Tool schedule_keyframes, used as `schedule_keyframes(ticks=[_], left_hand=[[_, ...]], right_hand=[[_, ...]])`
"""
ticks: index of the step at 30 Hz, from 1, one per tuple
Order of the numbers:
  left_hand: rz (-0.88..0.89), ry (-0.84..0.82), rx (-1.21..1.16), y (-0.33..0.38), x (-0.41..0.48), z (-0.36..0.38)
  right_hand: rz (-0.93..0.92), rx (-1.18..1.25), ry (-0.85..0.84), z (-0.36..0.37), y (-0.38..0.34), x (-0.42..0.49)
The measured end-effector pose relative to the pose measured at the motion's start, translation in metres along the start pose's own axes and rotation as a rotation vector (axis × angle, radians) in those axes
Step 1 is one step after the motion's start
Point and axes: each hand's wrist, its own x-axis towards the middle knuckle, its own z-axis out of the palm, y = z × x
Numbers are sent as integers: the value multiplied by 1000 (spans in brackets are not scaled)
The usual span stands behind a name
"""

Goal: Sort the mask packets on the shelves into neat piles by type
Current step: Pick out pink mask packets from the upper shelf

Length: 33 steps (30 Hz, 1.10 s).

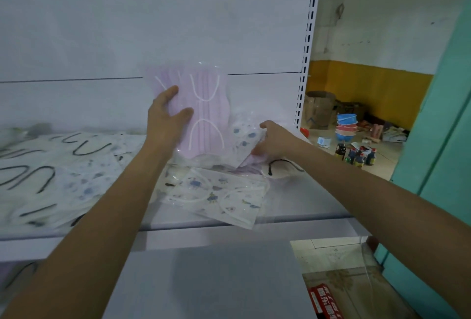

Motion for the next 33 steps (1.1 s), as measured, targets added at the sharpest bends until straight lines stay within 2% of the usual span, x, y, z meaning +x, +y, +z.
schedule_keyframes(ticks=[6,12,16,20,23,29,33], left_hand=[[-15,28,-8,-4,1,-14],[-16,22,-14,0,1,-9],[-15,14,-4,4,0,-4],[-5,-5,-7,7,-2,-2],[-2,-1,-9,8,-3,-1],[-14,-8,2,8,-8,3],[-16,-4,38,6,-9,4]], right_hand=[[26,411,-23,-18,3,6],[-98,430,139,-51,11,-3],[-56,522,159,-76,23,-14],[17,376,114,-93,51,-17],[81,231,174,-96,67,-14],[207,249,167,-60,59,-3],[132,105,207,-41,58,10]])
